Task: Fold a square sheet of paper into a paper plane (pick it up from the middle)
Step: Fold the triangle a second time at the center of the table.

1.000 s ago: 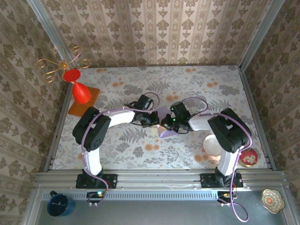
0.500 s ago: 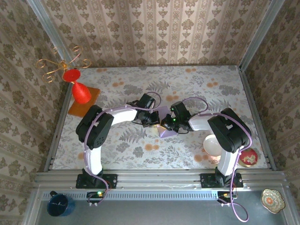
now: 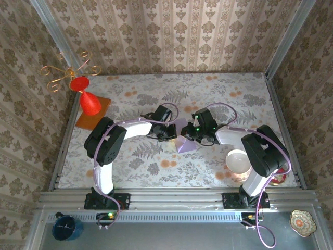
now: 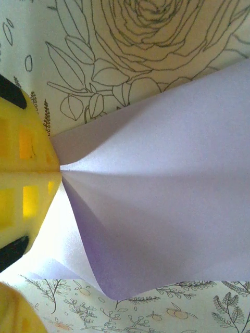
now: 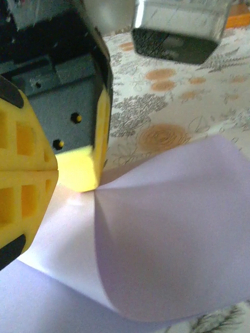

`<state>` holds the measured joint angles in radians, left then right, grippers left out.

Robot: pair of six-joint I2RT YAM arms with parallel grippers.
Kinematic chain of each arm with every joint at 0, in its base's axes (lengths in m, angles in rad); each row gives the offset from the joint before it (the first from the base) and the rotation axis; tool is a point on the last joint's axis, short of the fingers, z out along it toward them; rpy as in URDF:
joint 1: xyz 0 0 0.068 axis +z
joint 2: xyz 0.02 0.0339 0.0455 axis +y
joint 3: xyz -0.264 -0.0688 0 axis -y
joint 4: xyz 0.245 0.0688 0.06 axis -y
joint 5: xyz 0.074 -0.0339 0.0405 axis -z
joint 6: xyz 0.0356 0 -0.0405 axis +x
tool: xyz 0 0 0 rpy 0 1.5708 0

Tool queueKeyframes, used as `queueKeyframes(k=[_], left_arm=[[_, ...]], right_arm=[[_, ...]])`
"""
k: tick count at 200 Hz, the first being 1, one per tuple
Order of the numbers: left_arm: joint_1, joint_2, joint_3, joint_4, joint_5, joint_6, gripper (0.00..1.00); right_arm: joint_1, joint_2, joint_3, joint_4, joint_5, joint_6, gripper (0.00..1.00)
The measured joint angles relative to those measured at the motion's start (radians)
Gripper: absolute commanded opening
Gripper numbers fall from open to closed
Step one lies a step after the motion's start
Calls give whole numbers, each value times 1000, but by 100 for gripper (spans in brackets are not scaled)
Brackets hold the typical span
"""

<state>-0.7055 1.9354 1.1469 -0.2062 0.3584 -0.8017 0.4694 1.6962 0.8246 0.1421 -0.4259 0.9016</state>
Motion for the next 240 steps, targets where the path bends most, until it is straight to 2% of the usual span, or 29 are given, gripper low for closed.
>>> queueKeyframes(k=[58,124,185,217,240], left_arm=[[0,0,2,-4,0,17,0],[7,0,6,-16,6,29,0],[10,-56,14,-70,9,47,1],[-39,-138,13,-67,15,46,2],[-82,-142,2,-42,37,35,2]], right_arm=[[-22,69,42,-71,-27,-111,0],[-49,129,45,-85,-38,-135,0],[-35,117,-3,-6,-22,-28,0],[-28,110,-24,27,-8,32,0],[-28,109,-26,34,-8,52,0]])
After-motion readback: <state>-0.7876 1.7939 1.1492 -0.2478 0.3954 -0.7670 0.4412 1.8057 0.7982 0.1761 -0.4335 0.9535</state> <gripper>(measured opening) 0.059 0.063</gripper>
